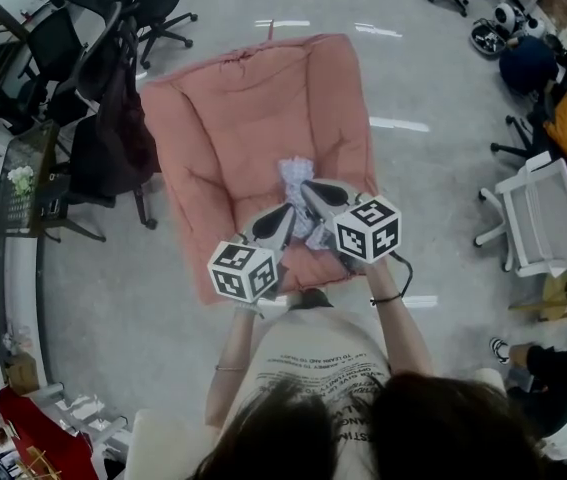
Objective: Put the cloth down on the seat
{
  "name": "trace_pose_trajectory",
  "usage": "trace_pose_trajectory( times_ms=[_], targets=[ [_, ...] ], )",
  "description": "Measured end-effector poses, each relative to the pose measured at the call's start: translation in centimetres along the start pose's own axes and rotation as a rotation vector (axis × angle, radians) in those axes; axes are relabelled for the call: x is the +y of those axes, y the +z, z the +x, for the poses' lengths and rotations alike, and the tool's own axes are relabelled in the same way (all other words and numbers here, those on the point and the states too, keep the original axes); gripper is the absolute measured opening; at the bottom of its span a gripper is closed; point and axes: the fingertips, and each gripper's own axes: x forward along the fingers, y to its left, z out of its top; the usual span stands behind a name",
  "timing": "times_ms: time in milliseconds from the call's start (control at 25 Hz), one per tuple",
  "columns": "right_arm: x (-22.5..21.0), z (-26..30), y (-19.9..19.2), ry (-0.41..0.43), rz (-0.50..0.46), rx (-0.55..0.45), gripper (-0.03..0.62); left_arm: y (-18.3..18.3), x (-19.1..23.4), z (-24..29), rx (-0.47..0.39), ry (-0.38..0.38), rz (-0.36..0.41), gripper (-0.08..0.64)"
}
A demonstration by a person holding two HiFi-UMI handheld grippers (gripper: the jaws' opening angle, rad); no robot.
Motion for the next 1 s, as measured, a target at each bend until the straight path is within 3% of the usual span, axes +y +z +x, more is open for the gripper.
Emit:
trace_pose_trajectory(
  times_ms=[1000],
  targets=[
    [0.6, 0.08, -0.33, 0.037, -0.01, -0.023, 0.002, 0.56, 0.14, -0.04, -0.006, 0.001, 0.02, 0.005]
  ],
)
